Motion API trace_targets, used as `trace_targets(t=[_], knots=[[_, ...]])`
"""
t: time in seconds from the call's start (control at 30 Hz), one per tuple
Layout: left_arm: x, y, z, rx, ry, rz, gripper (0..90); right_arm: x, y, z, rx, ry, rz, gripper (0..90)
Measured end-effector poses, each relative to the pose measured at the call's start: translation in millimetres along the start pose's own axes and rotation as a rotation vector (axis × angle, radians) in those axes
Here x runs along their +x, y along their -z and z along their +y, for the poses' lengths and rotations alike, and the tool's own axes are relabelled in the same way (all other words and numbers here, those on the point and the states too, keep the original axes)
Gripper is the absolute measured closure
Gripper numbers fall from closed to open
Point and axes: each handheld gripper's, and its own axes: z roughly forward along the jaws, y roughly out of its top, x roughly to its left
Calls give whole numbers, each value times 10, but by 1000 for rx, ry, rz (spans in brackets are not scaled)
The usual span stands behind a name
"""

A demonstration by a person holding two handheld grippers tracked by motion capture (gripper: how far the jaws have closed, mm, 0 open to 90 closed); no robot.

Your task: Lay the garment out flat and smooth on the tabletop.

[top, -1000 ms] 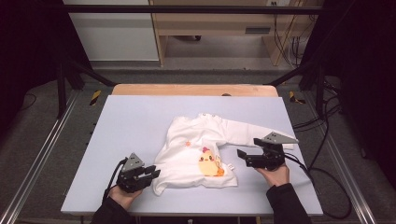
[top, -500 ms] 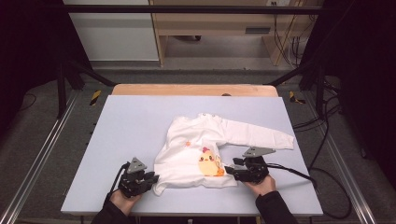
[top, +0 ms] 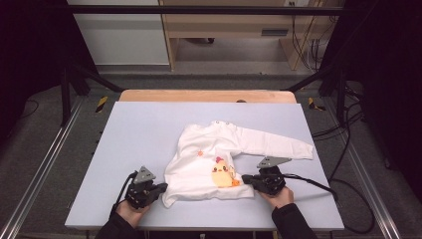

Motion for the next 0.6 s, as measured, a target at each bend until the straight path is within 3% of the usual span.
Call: trace_targets(t=[0.17, 0.33, 0.47, 0.6], knots=[[106, -89, 91, -48, -29, 32, 884, -33, -3, 39, -47, -5, -52, 890], [128, -130, 68, -46, -36, 27, 871, -47, -105, 9, 14, -4, -83, 841], [141, -39, 36, -80, 16, 8, 766, -31, -25, 8, -46, 12, -102, 679], [123, 160, -47, -127, 66, -9, 646, 16, 128, -21, -122, 24, -90, 555]])
